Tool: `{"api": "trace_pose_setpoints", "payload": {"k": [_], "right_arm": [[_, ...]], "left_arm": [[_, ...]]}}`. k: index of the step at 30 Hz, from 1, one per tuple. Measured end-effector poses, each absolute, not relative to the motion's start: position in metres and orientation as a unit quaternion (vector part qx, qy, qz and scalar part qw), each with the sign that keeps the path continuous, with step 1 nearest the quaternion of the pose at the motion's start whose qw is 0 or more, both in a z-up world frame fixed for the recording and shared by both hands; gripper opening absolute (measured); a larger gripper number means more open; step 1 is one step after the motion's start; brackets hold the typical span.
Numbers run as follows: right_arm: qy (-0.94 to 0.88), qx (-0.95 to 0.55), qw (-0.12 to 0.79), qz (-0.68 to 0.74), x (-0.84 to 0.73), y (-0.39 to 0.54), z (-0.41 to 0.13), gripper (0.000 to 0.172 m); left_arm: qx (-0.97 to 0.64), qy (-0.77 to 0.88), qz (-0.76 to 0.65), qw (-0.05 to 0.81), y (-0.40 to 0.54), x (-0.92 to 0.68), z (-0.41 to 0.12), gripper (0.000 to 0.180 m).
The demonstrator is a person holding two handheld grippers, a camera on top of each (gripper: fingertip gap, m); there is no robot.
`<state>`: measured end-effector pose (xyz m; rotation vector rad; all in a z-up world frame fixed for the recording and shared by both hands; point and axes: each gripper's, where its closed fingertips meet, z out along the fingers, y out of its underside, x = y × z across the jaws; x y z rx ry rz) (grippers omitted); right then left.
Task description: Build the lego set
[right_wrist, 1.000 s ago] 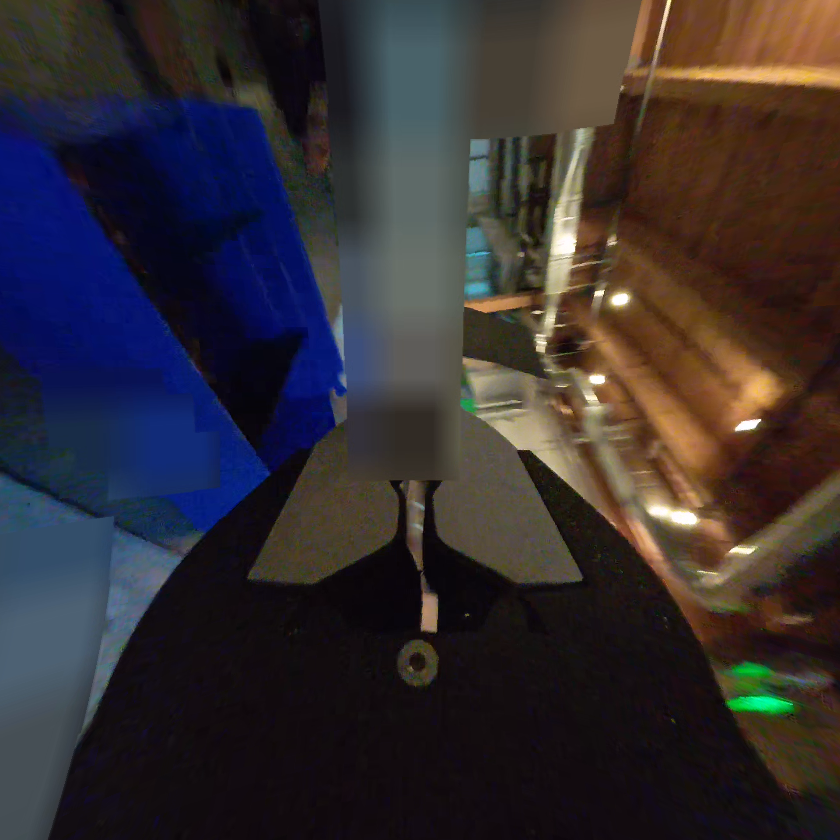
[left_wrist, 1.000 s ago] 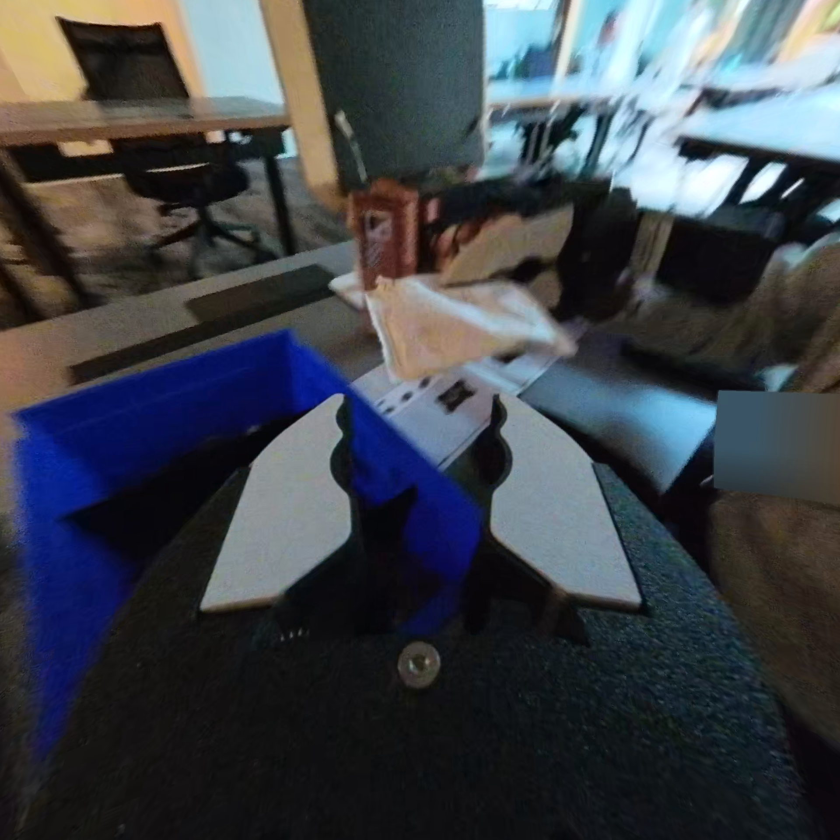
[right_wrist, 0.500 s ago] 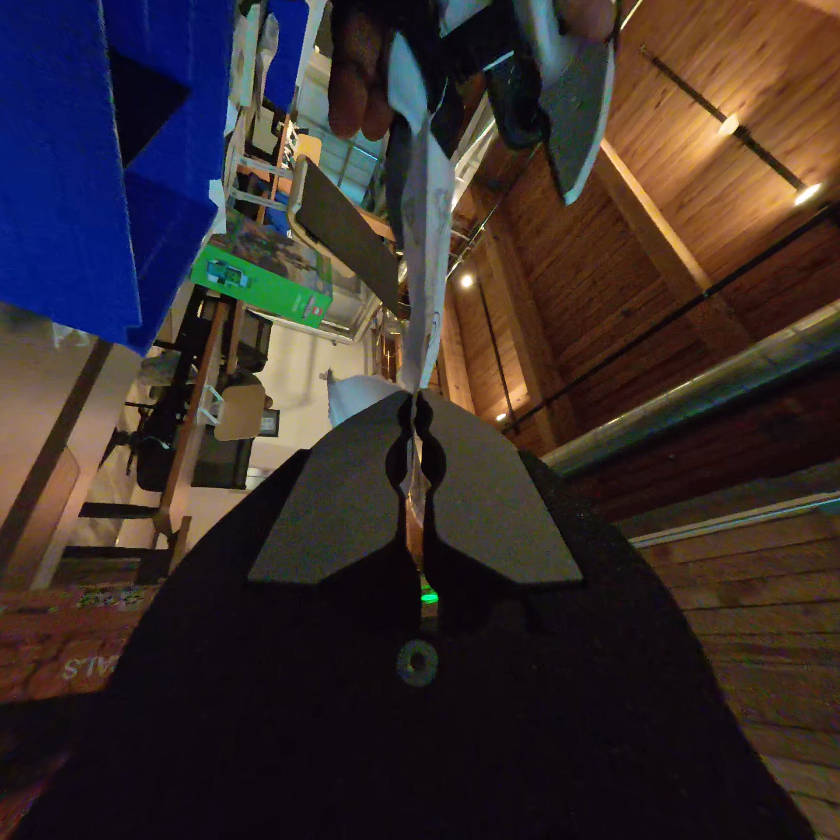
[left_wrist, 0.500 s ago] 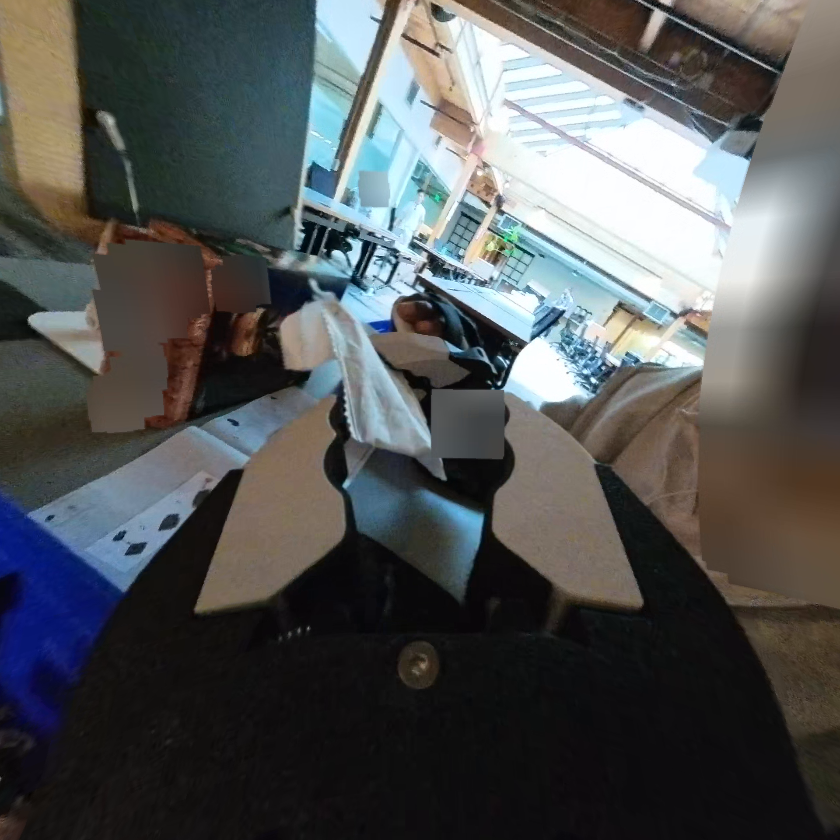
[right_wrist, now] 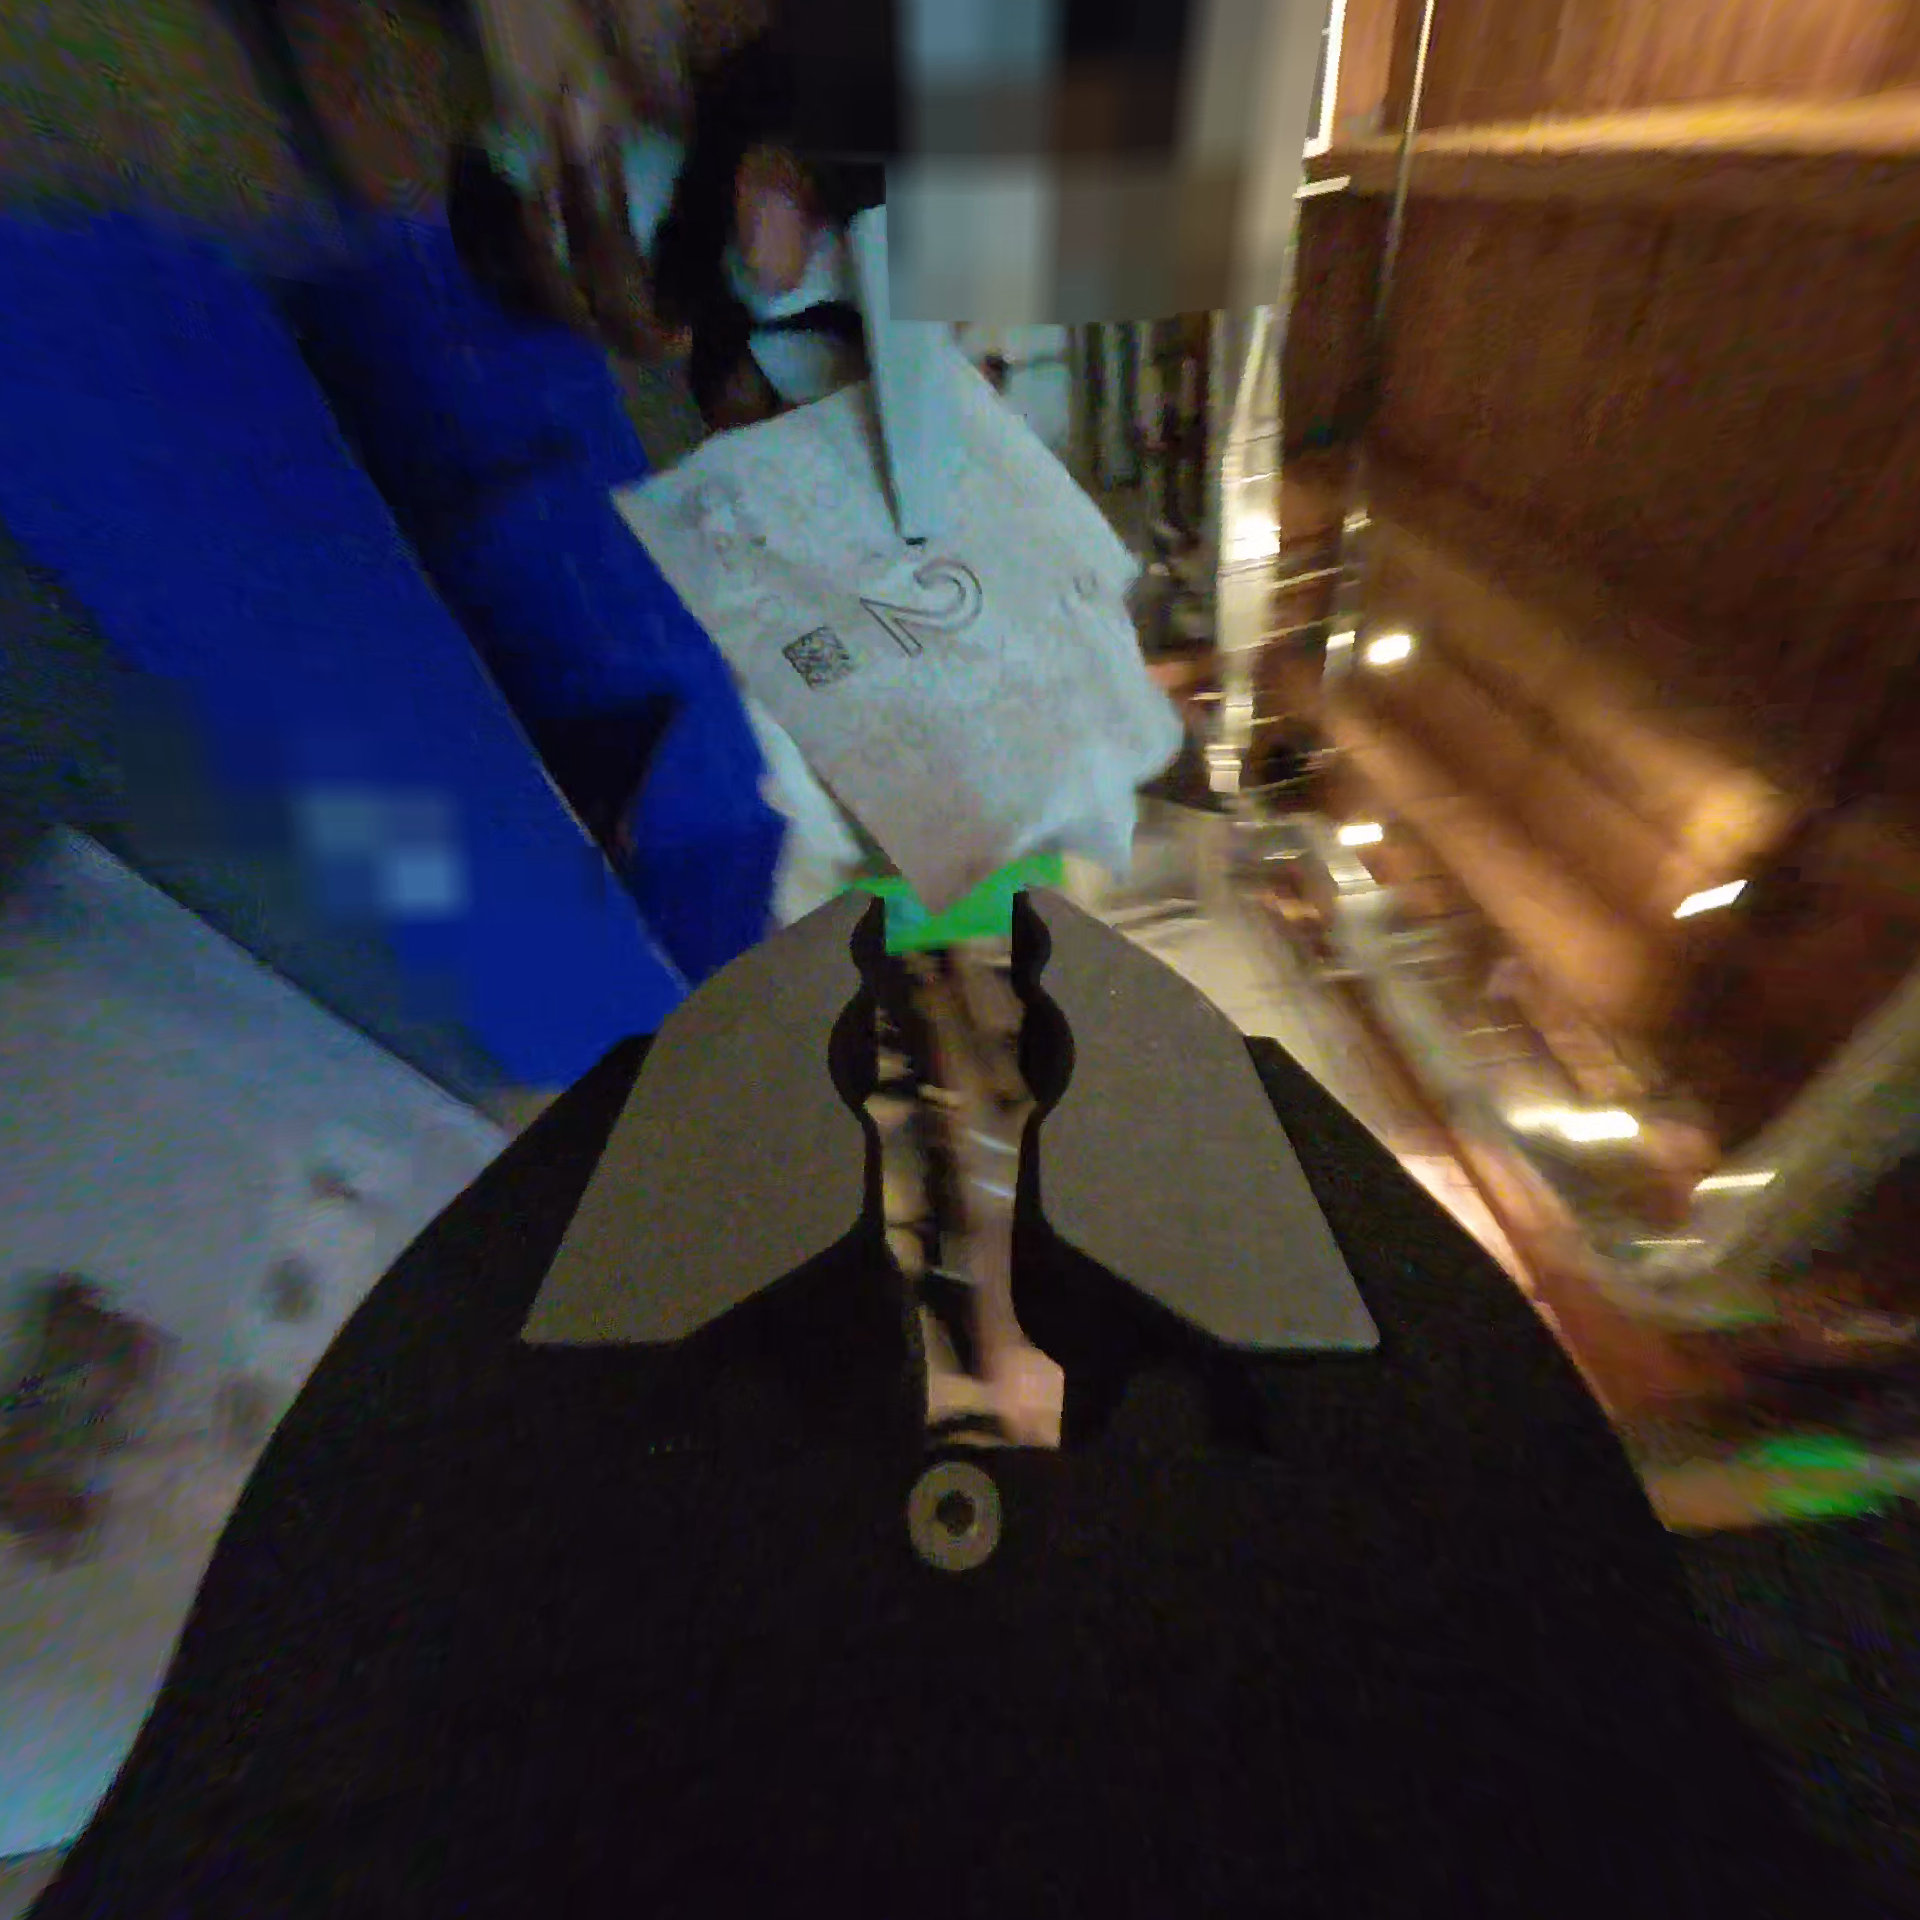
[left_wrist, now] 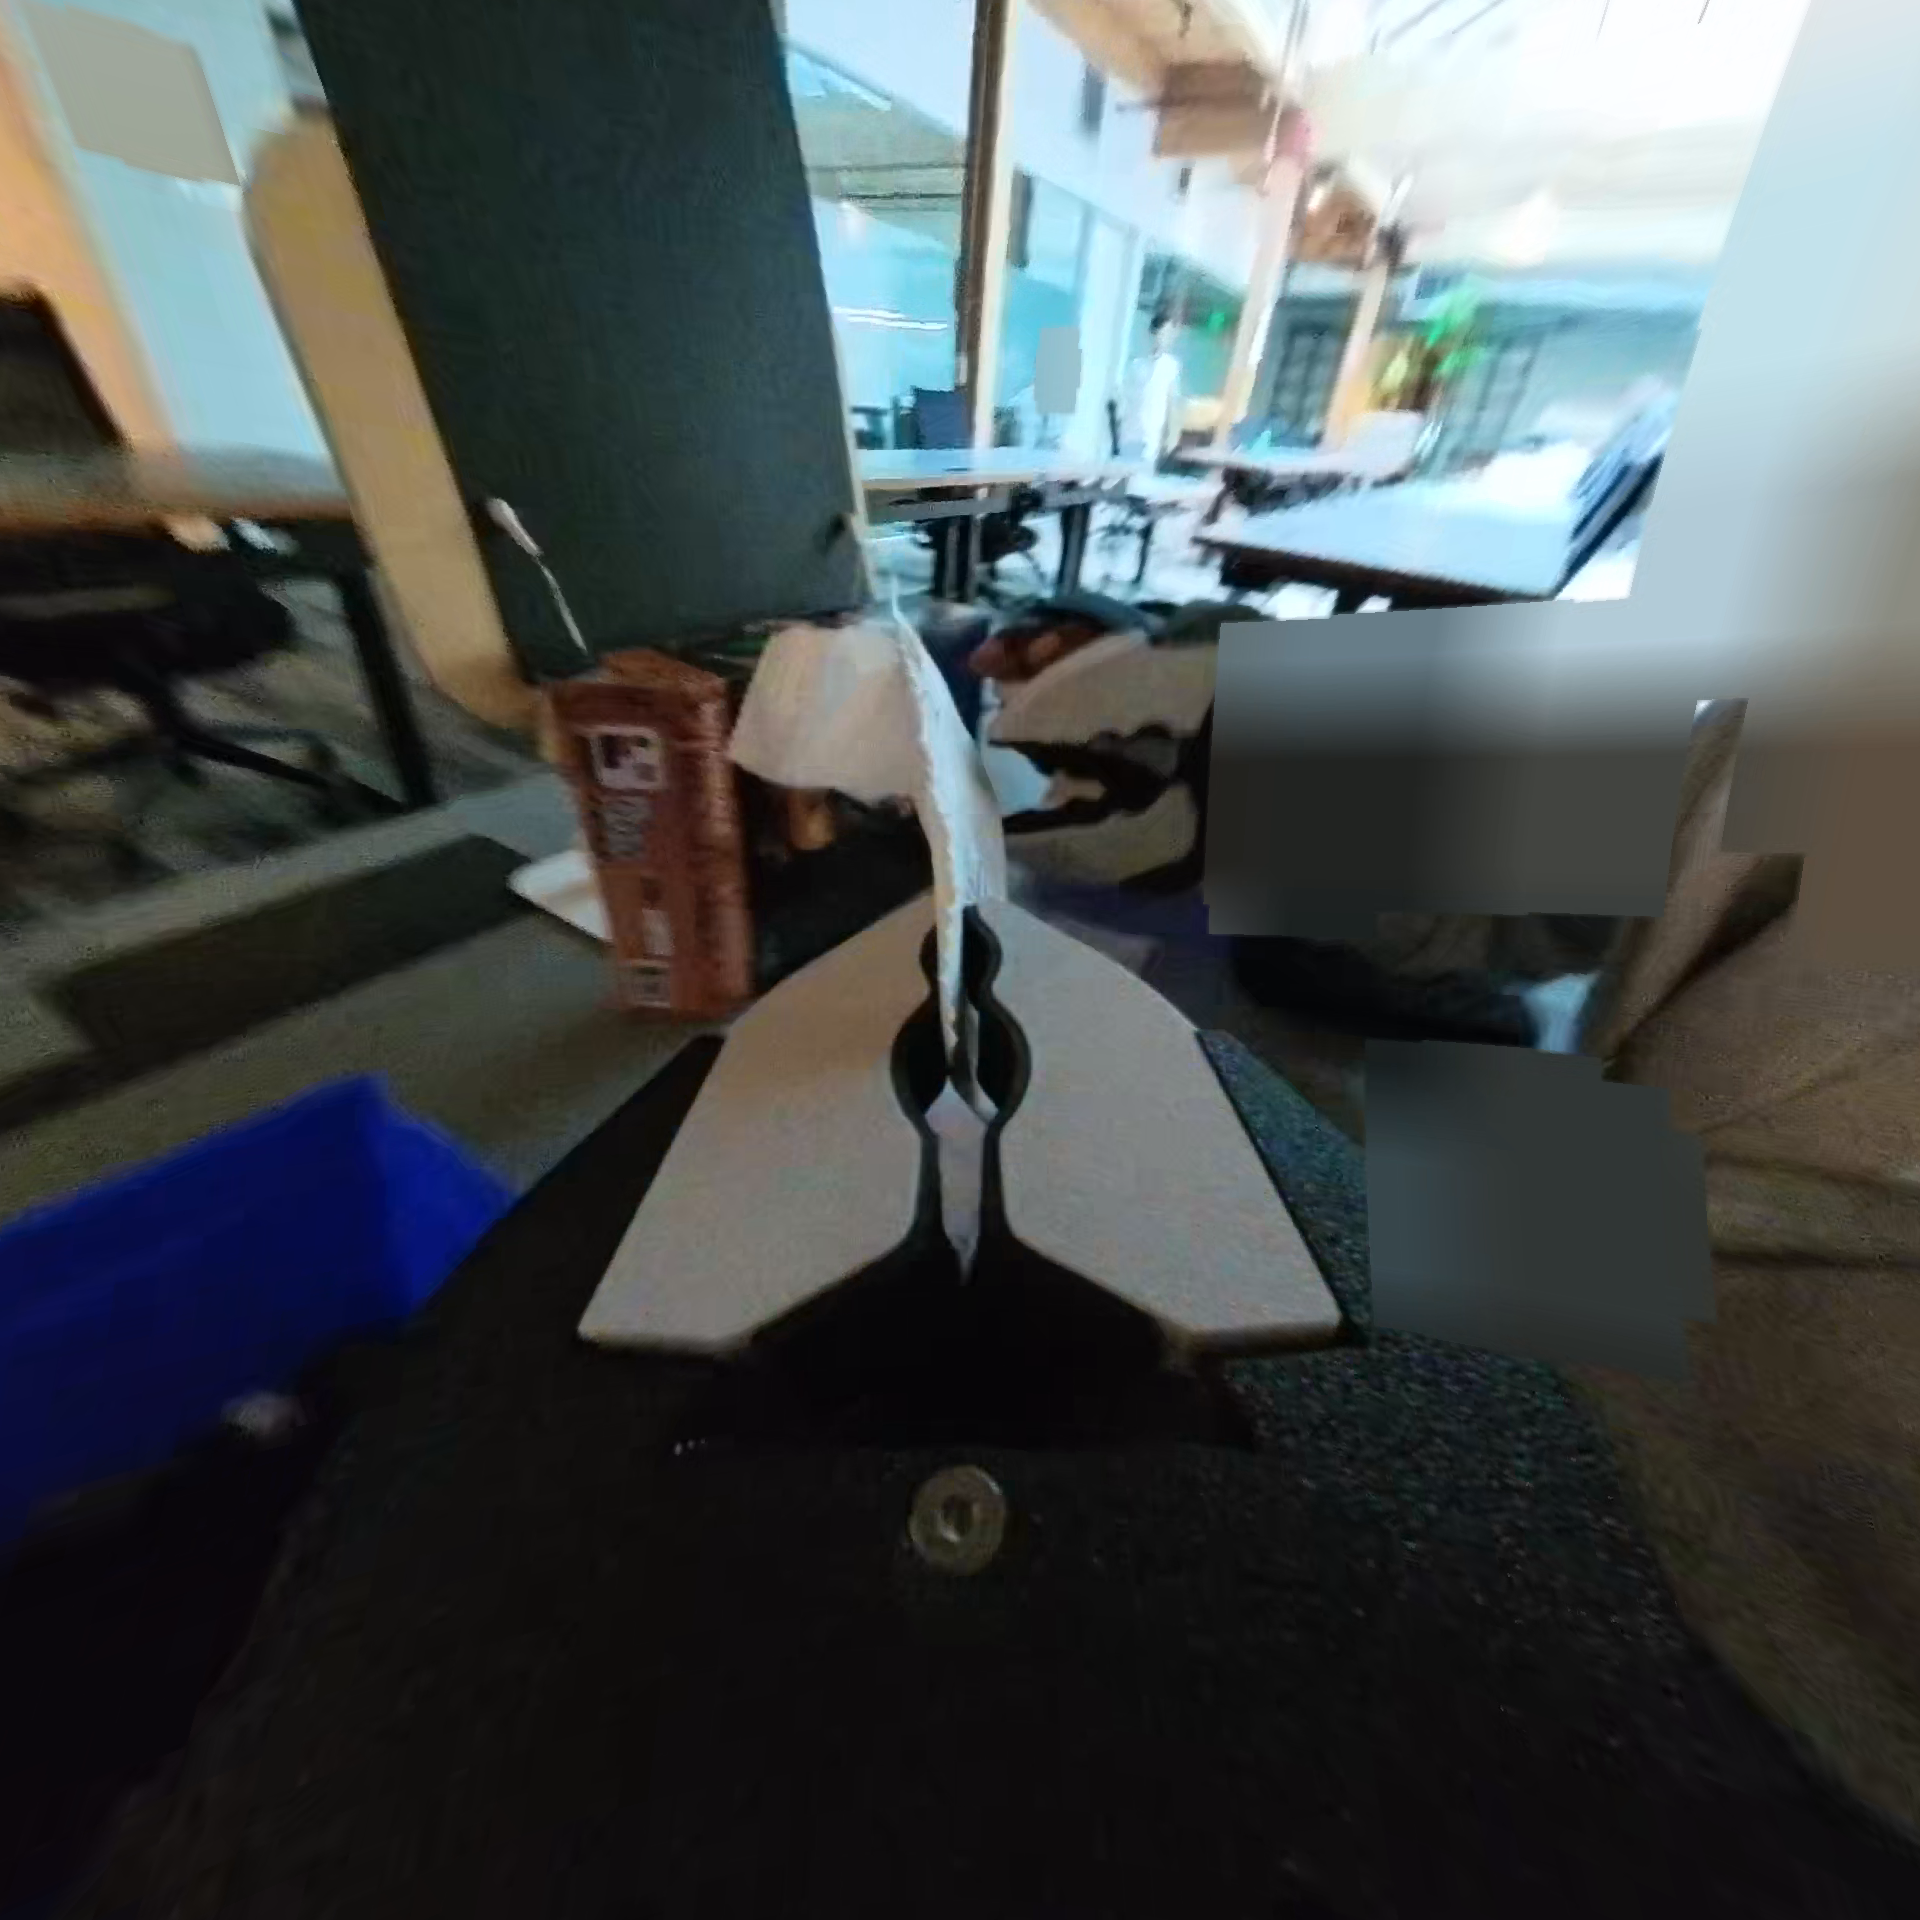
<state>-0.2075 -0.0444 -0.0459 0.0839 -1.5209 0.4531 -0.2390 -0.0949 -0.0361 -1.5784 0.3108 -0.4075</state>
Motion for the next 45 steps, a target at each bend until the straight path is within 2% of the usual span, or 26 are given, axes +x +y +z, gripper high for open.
{"api": "trace_pose_setpoints", "payload": {"k": [3, 6, 8, 11, 13, 14, 15, 19, 20, 22, 30, 34, 38, 40, 41, 45], "right_arm": [[-0.713, -0.085, 0.551, 0.425, -0.198, -0.041, -0.043, 0.032], [-0.689, -0.165, 0.386, 0.591, -0.194, -0.049, -0.030, 0.047], [-0.678, -0.188, 0.309, 0.640, -0.196, -0.059, -0.026, 0.048], [-0.699, -0.192, 0.241, 0.646, -0.200, -0.080, -0.035, 0.047], [-0.704, -0.192, 0.255, 0.634, -0.205, -0.085, -0.042, 0.018], [-0.710, -0.190, 0.277, 0.619, -0.209, -0.085, -0.045, 0.008], [-0.719, -0.174, 0.294, 0.605, -0.208, -0.086, -0.049, 0.007], [-0.729, -0.130, 0.326, 0.588, -0.204, -0.091, -0.053, 0.012], [-0.731, -0.120, 0.335, 0.583, -0.204, -0.091, -0.052, 0.004], [-0.737, -0.088, 0.350, 0.572, -0.198, -0.093, -0.051, 0.001], [-0.753, 0.015, 0.442, 0.487, -0.185, -0.096, -0.052, 0.000], [-0.743, 0.066, 0.504, 0.435, -0.172, -0.095, -0.044, 0.000], [-0.773, 0.076, 0.517, 0.358, -0.172, -0.088, -0.049, 0.000], [-0.775, 0.067, 0.503, 0.376, -0.169, -0.085, -0.047, 0.000], [-0.773, 0.060, 0.487, 0.403, -0.166, -0.085, -0.045, 0.000], [-0.727, 0.040, 0.466, 0.503, -0.157, -0.081, -0.029, 0.000]], "left_arm": [[-0.696, 0.224, -0.036, 0.682, -0.110, -0.242, -0.037, 0.000], [-0.697, 0.284, 0.033, 0.657, -0.116, -0.232, -0.043, 0.000], [-0.698, 0.312, 0.056, 0.642, -0.117, -0.223, -0.048, 0.000], [-0.698, 0.336, 0.102, 0.624, -0.115, -0.220, -0.055, 0.000], [-0.691, 0.346, 0.133, 0.621, -0.114, -0.219, -0.056, 0.000], [-0.682, 0.350, 0.142, 0.627, -0.115, -0.217, -0.054, 0.000], [-0.673, 0.352, 0.151, 0.633, -0.117, -0.216, -0.052, 0.000], [-0.651, 0.365, 0.189, 0.638, -0.124, -0.216, -0.049, 0.001], [-0.643, 0.371, 0.196, 0.640, -0.125, -0.214, -0.049, 0.001], [-0.631, 0.378, 0.211, 0.643, -0.124, -0.211, -0.048, 0.001], [-0.627, 0.403, 0.247, 0.619, -0.115, -0.202, -0.052, 0.004], [-0.622, 0.413, 0.248, 0.617, -0.114, -0.195, -0.052, 0.013], [-0.649, 0.394, 0.236, 0.606, -0.118, -0.203, -0.052, 0.020], [-0.663, 0.382, 0.232, 0.601, -0.121, -0.208, -0.052, 0.015], [-0.667, 0.375, 0.226, 0.604, -0.123, -0.209, -0.051, 0.007], [-0.670, 0.374, 0.201, 0.609, -0.122, -0.199, -0.037, 0.001]]}}
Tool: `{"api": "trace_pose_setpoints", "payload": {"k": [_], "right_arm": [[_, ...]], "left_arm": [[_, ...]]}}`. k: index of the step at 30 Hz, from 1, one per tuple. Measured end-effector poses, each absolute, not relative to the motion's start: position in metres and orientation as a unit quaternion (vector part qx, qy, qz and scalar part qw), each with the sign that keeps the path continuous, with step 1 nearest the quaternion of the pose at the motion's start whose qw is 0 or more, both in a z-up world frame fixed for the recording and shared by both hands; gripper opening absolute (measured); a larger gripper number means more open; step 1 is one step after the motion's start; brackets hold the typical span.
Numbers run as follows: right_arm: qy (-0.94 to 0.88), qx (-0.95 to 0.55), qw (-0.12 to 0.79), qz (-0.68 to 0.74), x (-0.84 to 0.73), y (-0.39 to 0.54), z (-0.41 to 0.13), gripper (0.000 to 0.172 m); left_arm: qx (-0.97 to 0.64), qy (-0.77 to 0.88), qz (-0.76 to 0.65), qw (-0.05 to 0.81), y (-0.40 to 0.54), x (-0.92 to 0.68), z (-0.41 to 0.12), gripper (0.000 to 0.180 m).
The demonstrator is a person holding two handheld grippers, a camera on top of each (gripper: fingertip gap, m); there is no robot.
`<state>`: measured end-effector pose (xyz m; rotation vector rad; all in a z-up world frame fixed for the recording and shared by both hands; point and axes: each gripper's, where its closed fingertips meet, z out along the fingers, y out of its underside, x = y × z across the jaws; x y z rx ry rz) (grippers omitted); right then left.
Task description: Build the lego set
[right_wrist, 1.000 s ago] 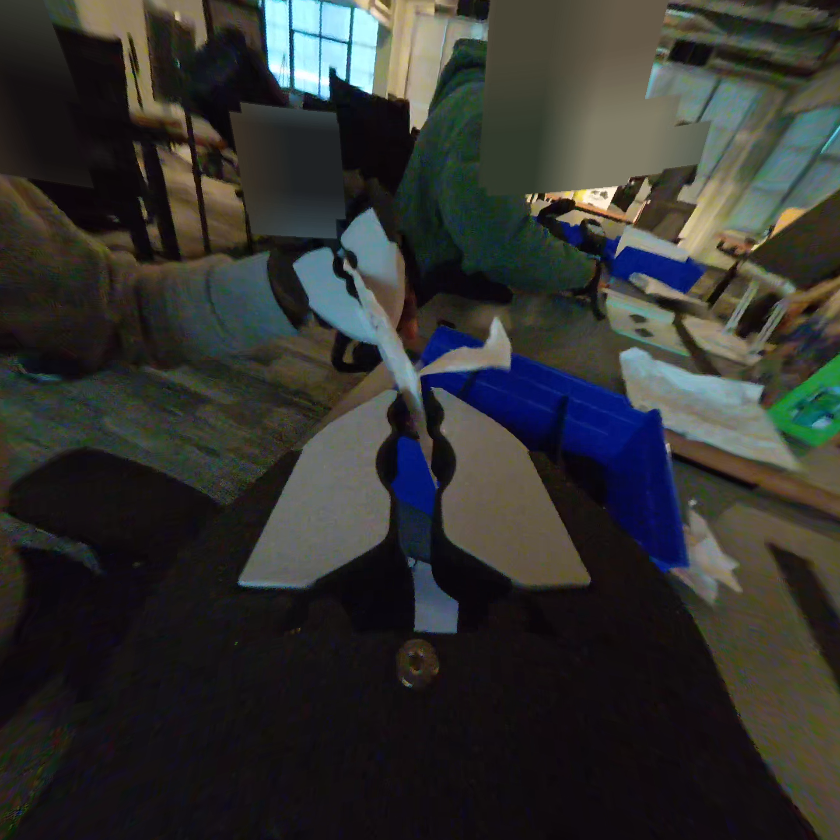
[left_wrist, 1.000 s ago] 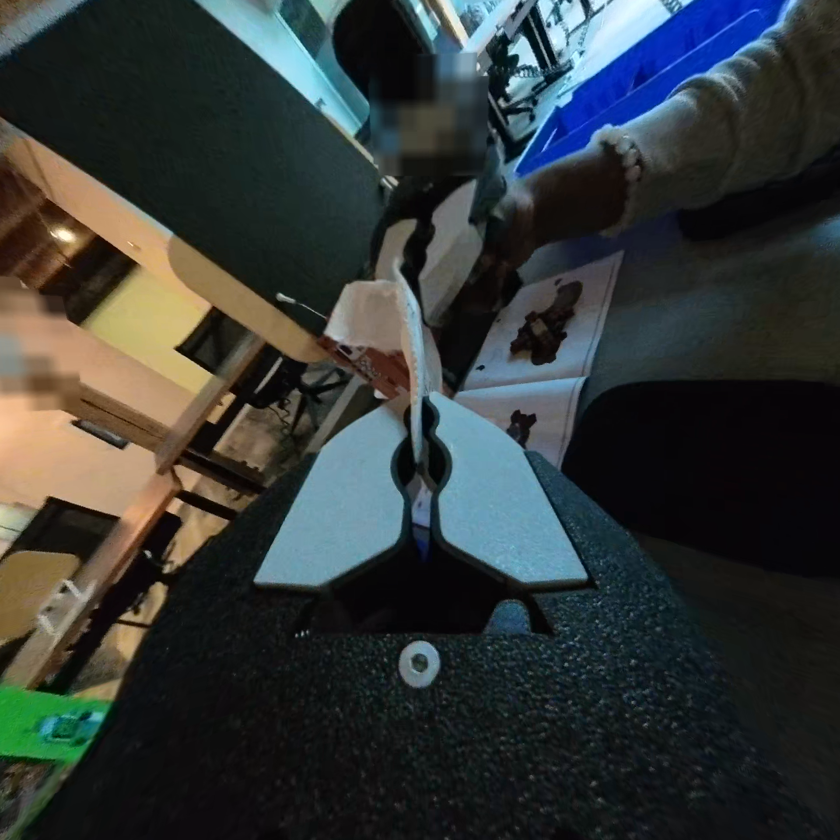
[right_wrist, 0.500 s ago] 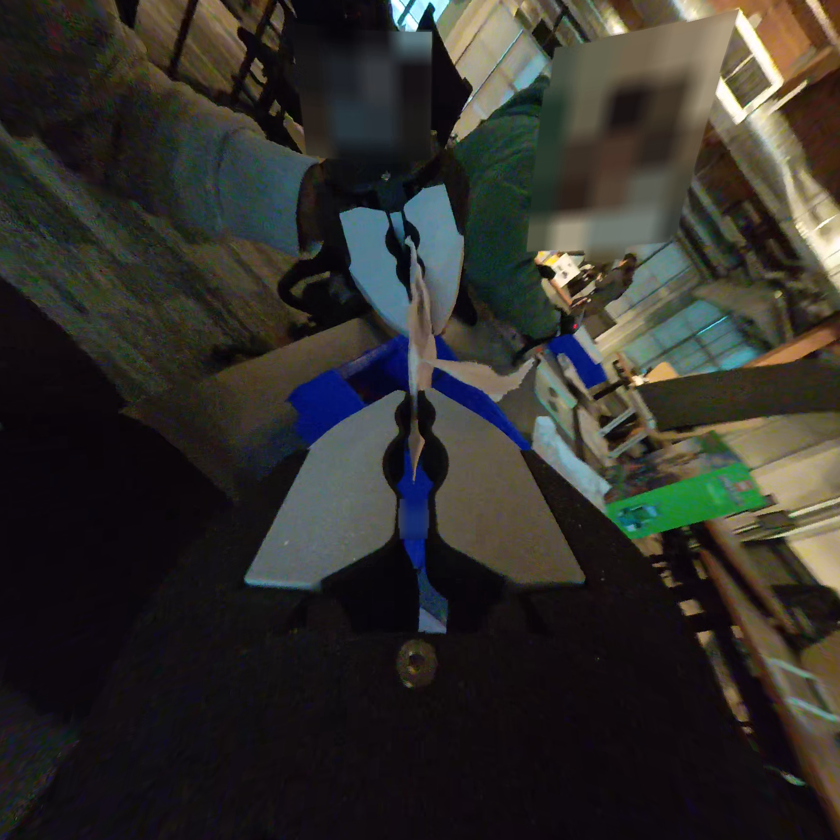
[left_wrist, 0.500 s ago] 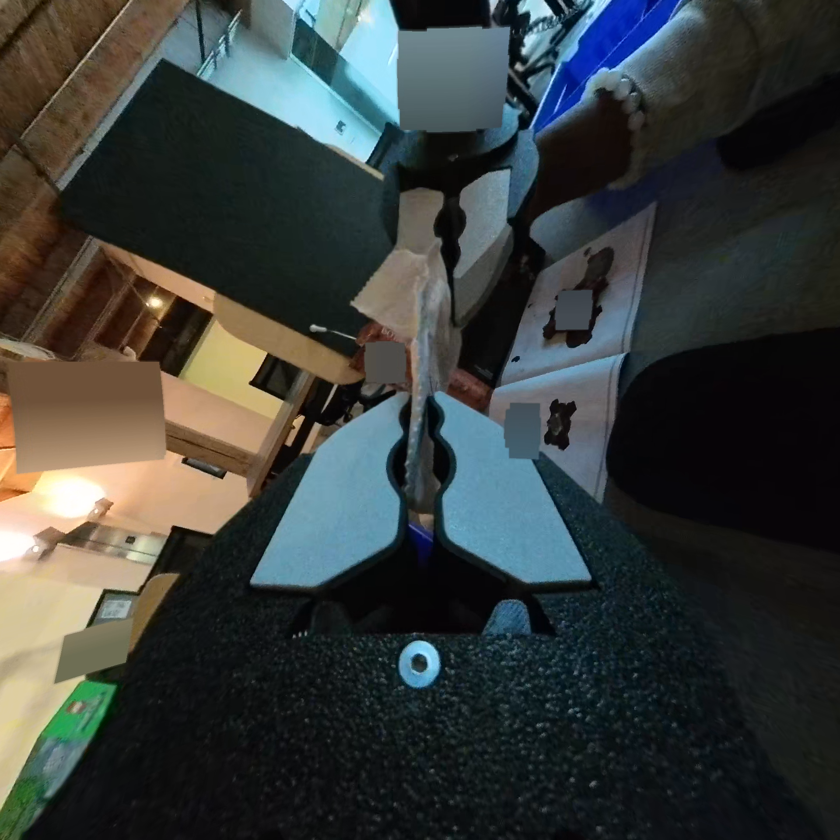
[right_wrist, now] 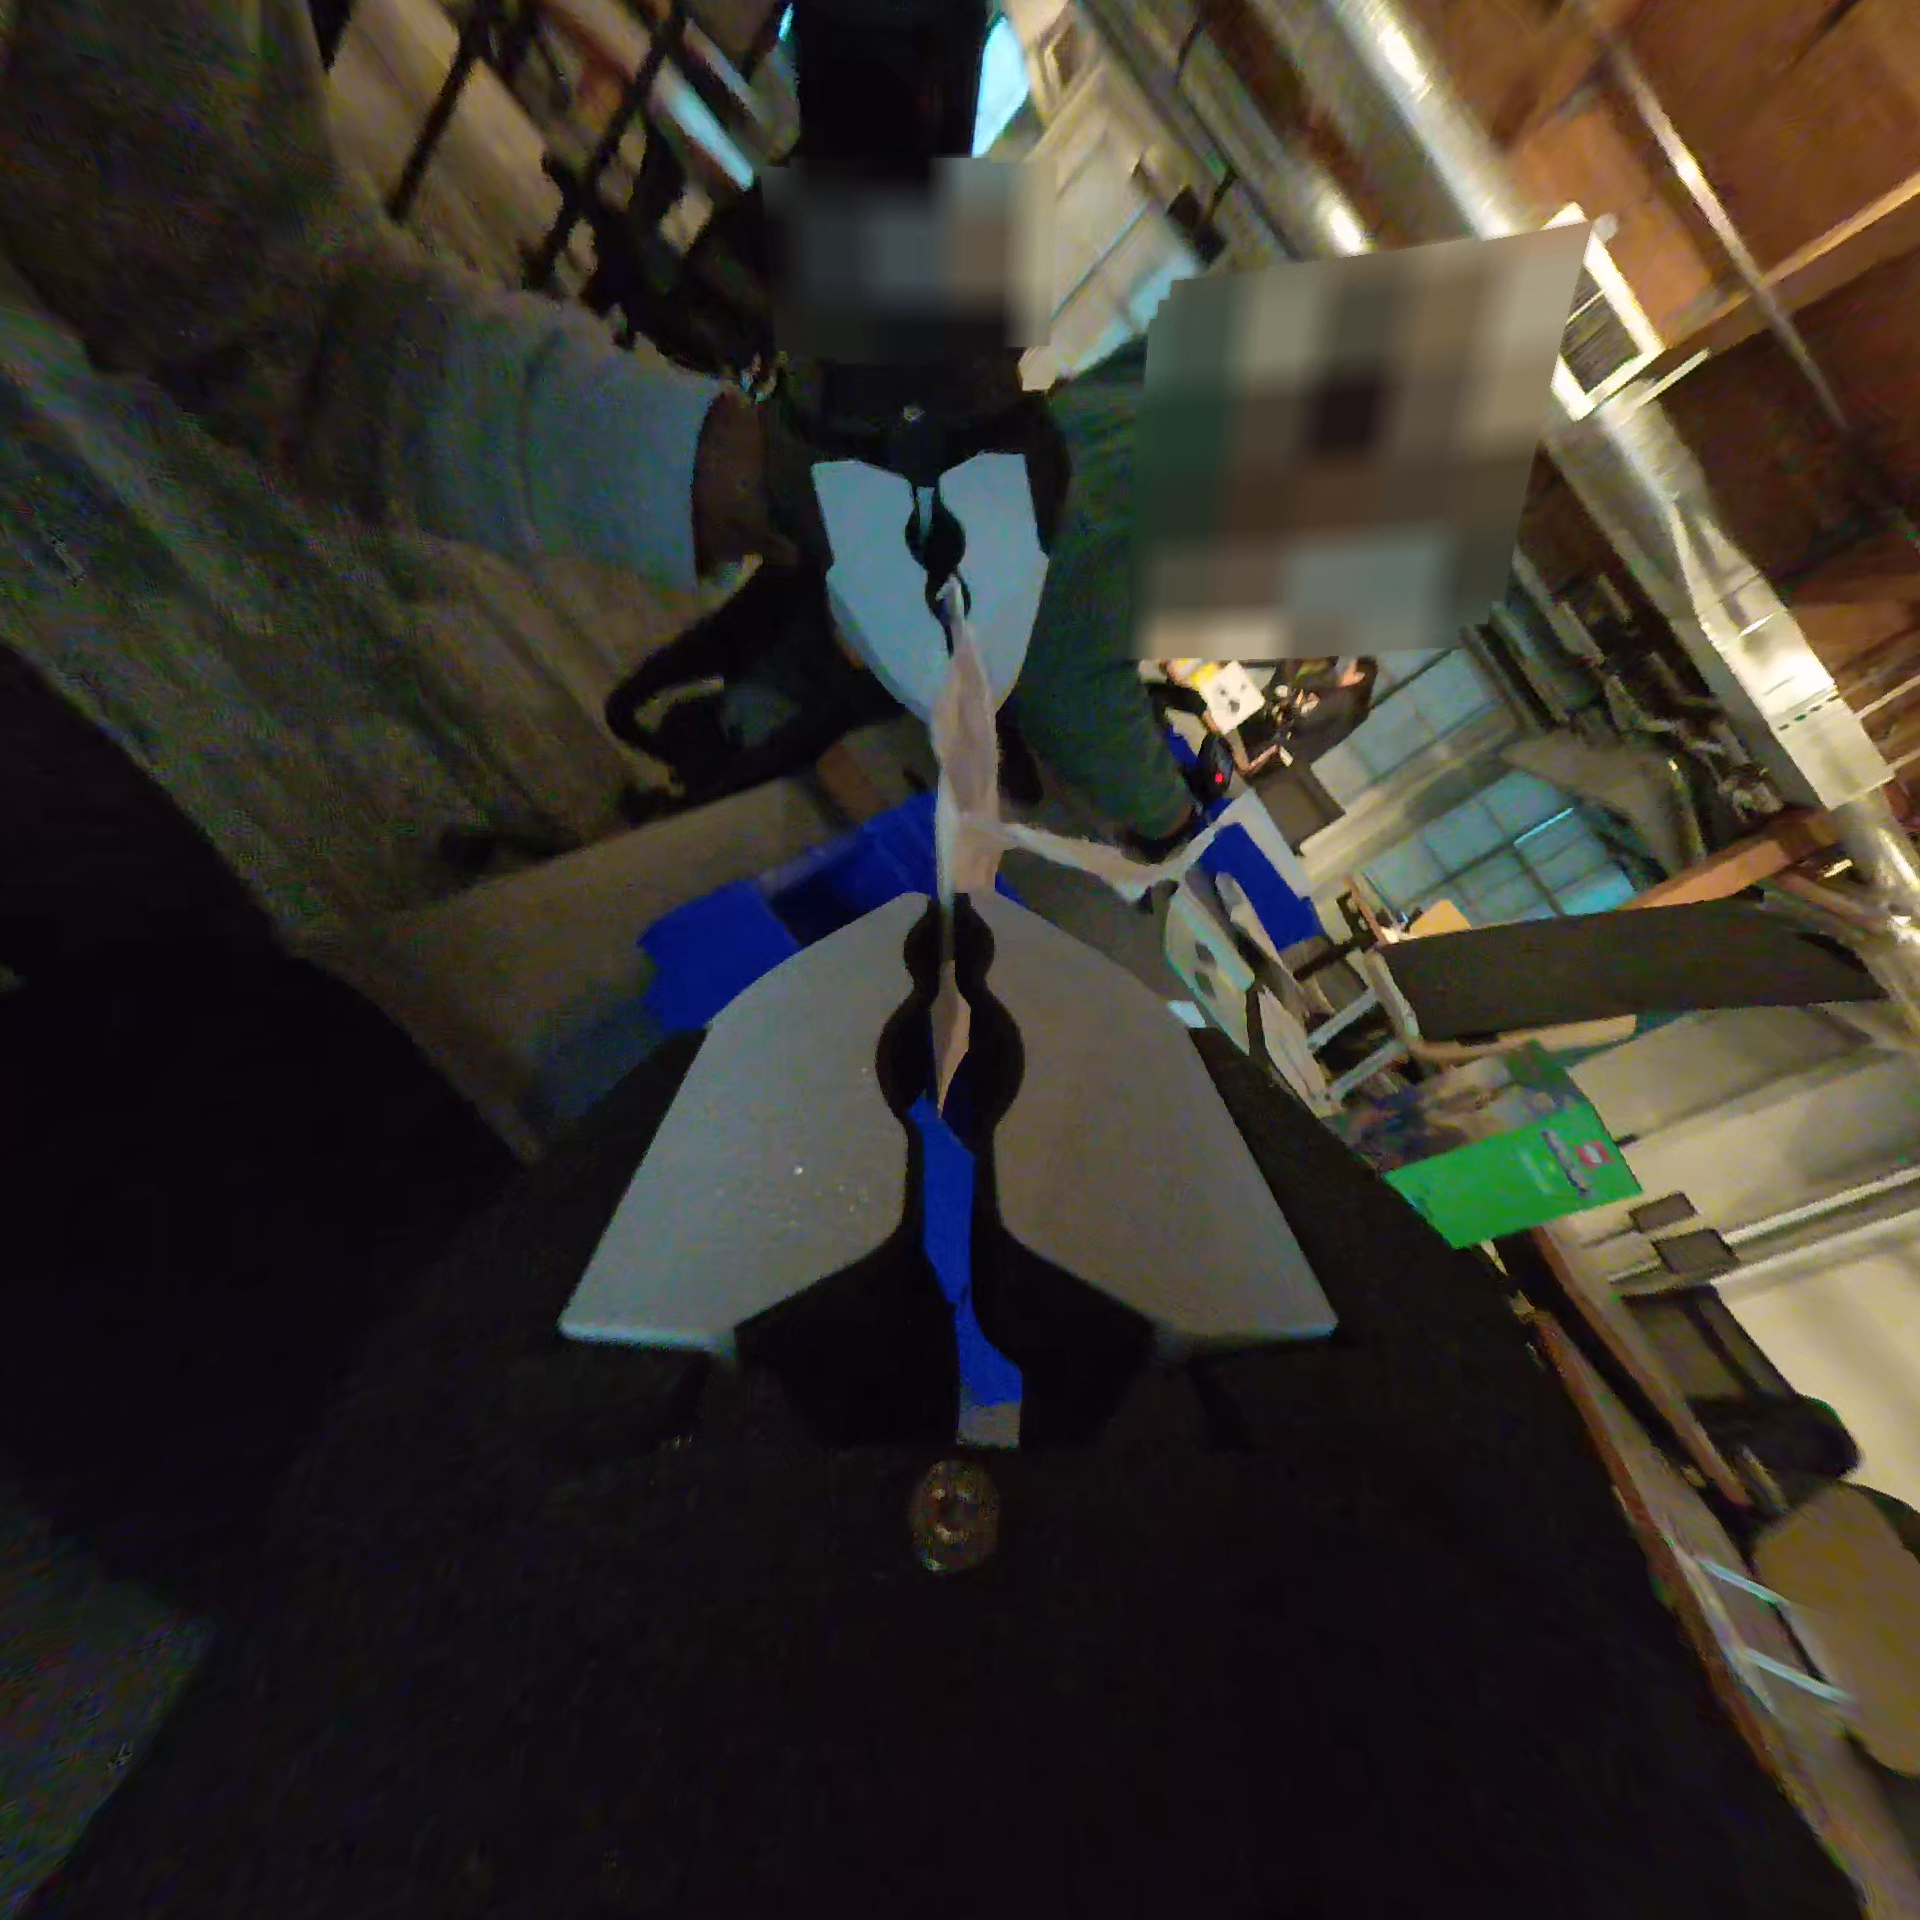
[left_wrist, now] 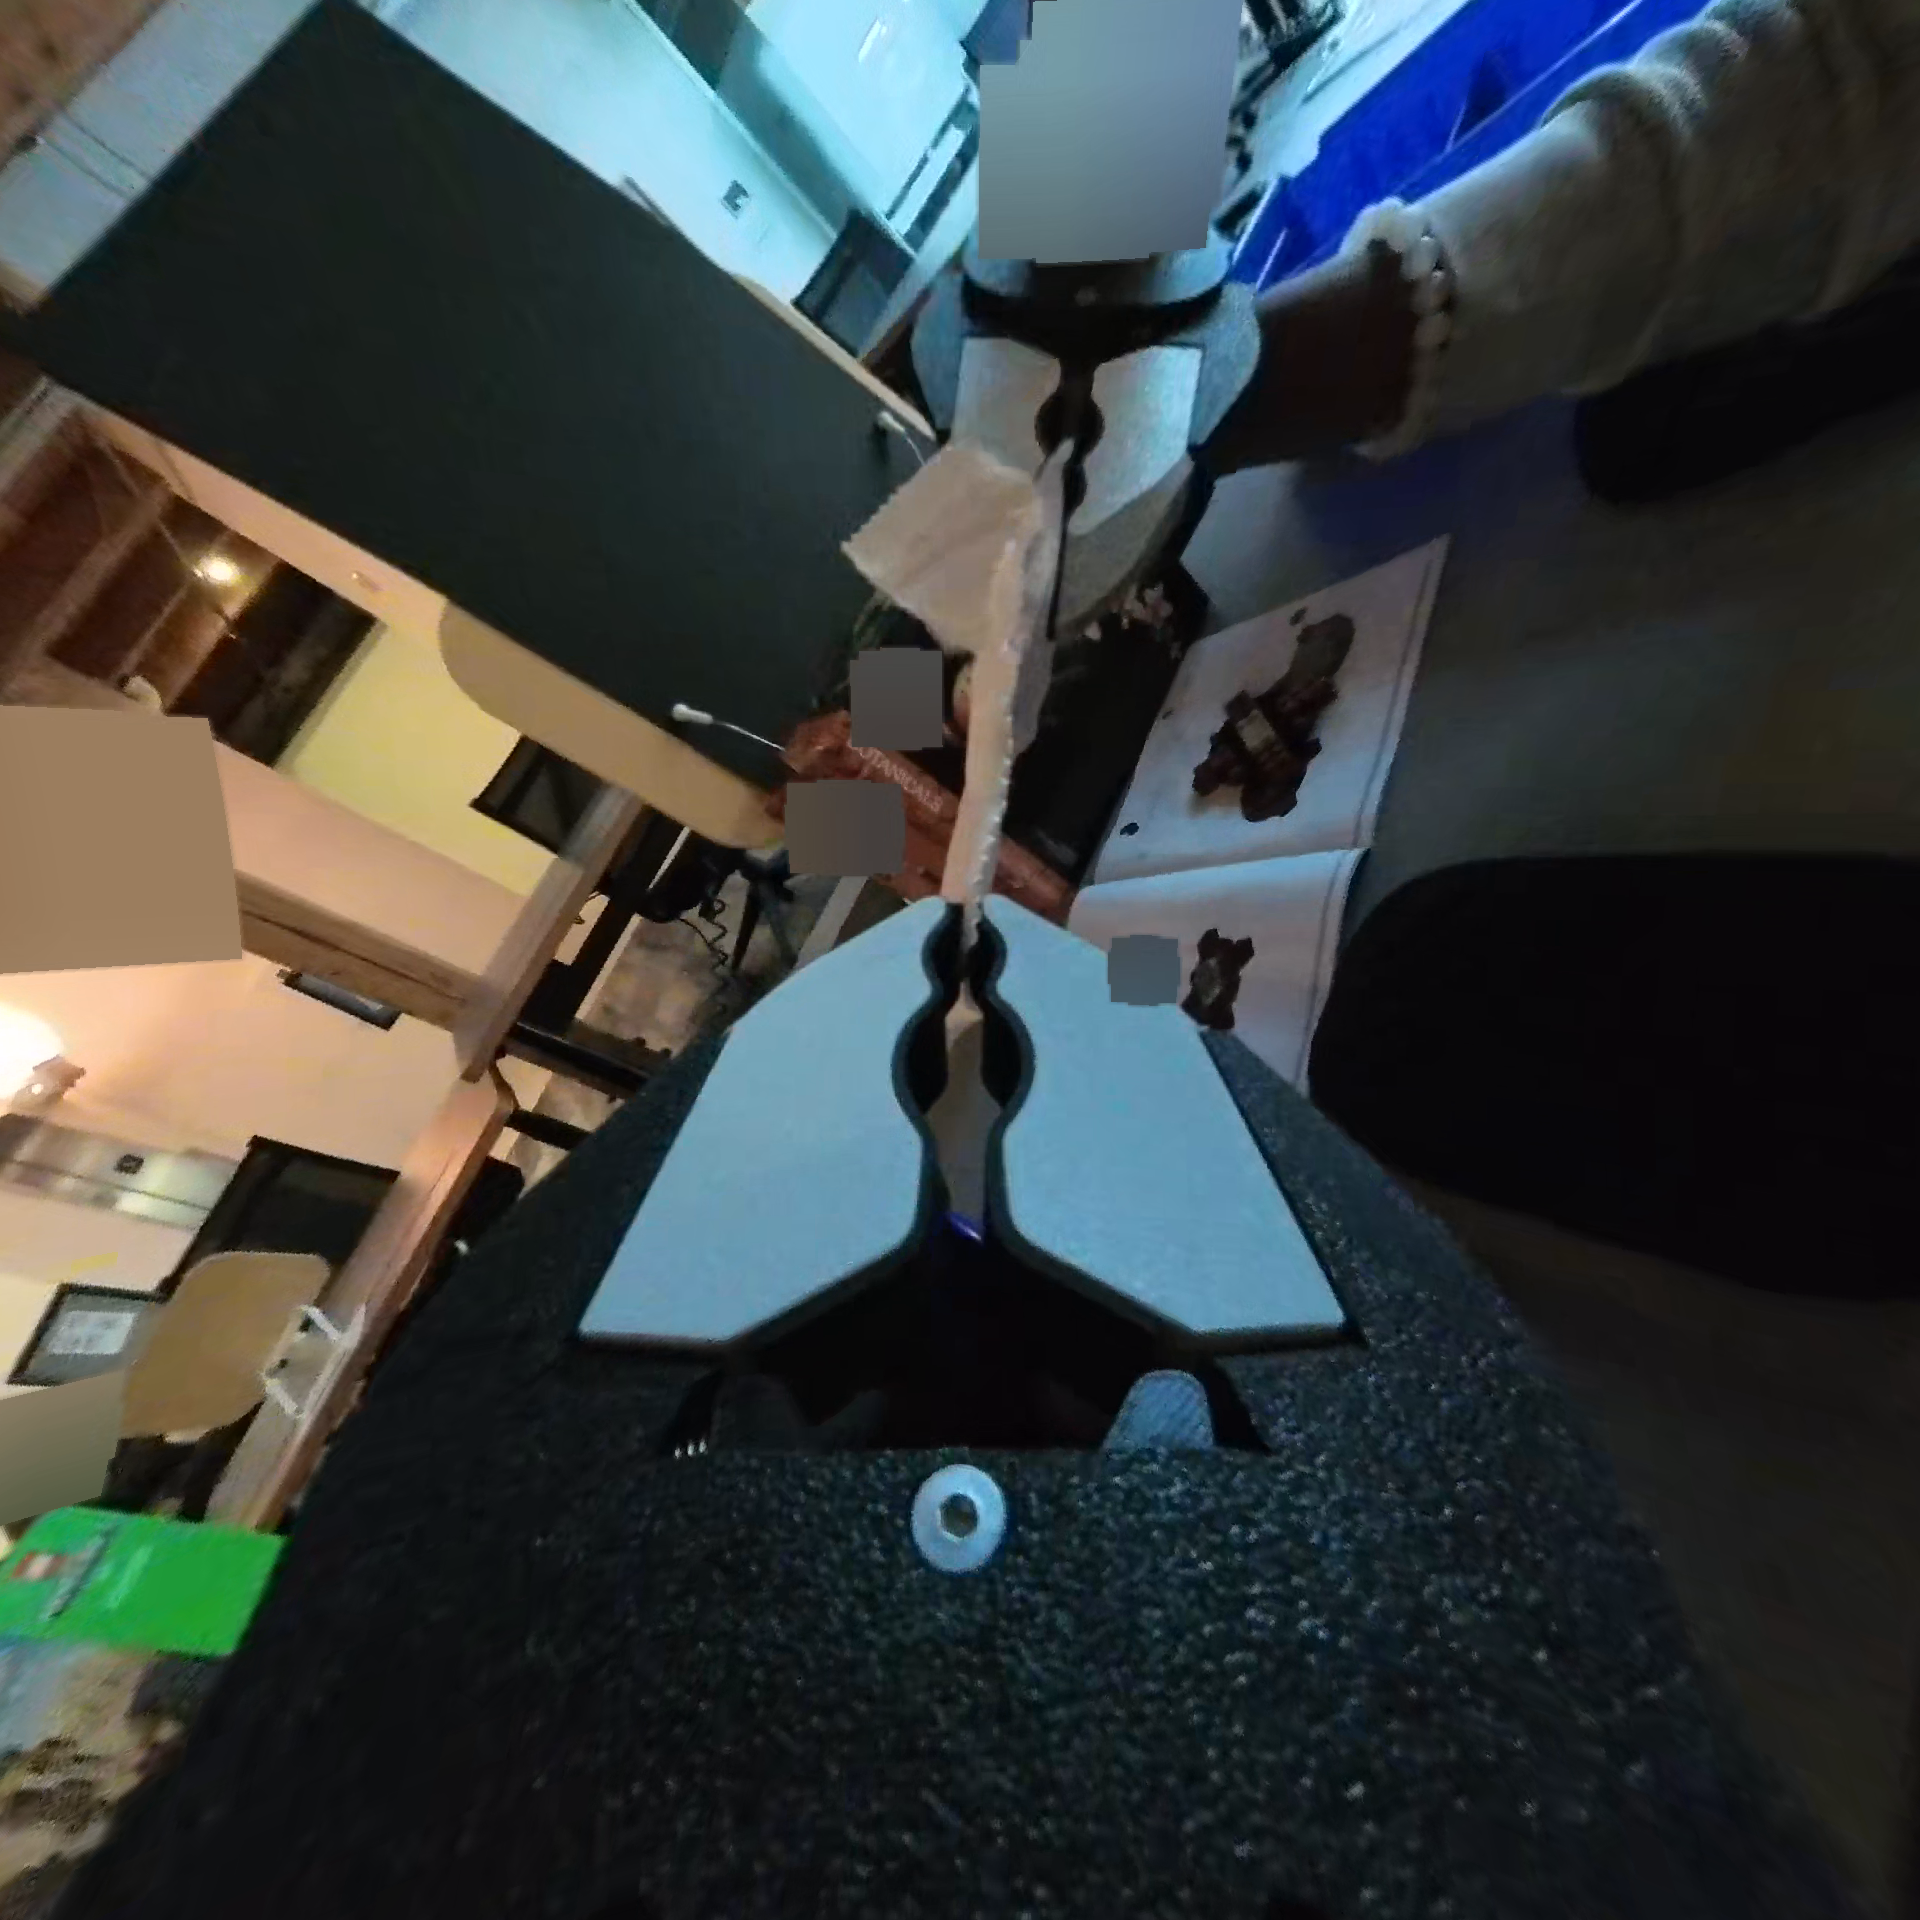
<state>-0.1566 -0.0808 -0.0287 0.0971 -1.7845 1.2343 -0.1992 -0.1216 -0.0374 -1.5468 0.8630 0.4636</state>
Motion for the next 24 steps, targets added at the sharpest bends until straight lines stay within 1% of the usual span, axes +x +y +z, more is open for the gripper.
{"api": "trace_pose_setpoints", "payload": {"k": [3, 5, 9, 13, 16, 17, 19, 20, 24], "right_arm": [[-0.703, 0.038, 0.471, 0.532, -0.152, -0.078, -0.023, 0.003], [-0.703, 0.036, 0.475, 0.528, -0.150, -0.077, -0.023, 0.008], [-0.711, 0.035, 0.467, 0.525, -0.149, -0.078, -0.025, 0.011], [-0.710, 0.010, 0.426, 0.561, -0.143, -0.077, -0.024, 0.025], [-0.696, -0.045, 0.354, 0.623, -0.135, -0.065, -0.008, 0.028], [-0.694, -0.066, 0.336, 0.633, -0.136, -0.062, -0.001, 0.032], [-0.715, -0.101, 0.317, 0.615, -0.144, -0.061, 0.007, 0.044], [-0.737, -0.105, 0.309, 0.592, -0.148, -0.065, 0.007, 0.048], [-0.847, -0.059, 0.242, 0.470, -0.158, -0.089, -0.017, 0.039]], "left_arm": [[-0.673, 0.392, 0.210, 0.590, -0.122, -0.189, -0.033, 0.000], [-0.671, 0.408, 0.217, 0.580, -0.122, -0.184, -0.033, 0.000], [-0.677, 0.421, 0.237, 0.555, -0.121, -0.182, -0.034, 0.000], [-0.689, 0.415, 0.249, 0.540, -0.121, -0.189, -0.035, 0.000], [-0.692, 0.408, 0.235, 0.547, -0.125, -0.194, -0.038, 0.000], [-0.694, 0.406, 0.228, 0.550, -0.126, -0.195, -0.040, 0.000], [-0.699, 0.410, 0.217, 0.544, -0.127, -0.197, -0.046, 0.000], [-0.703, 0.411, 0.213, 0.541, -0.127, -0.198, -0.049, 0.000], [-0.717, 0.431, 0.180, 0.517, -0.125, -0.192, -0.061, 0.000]]}}
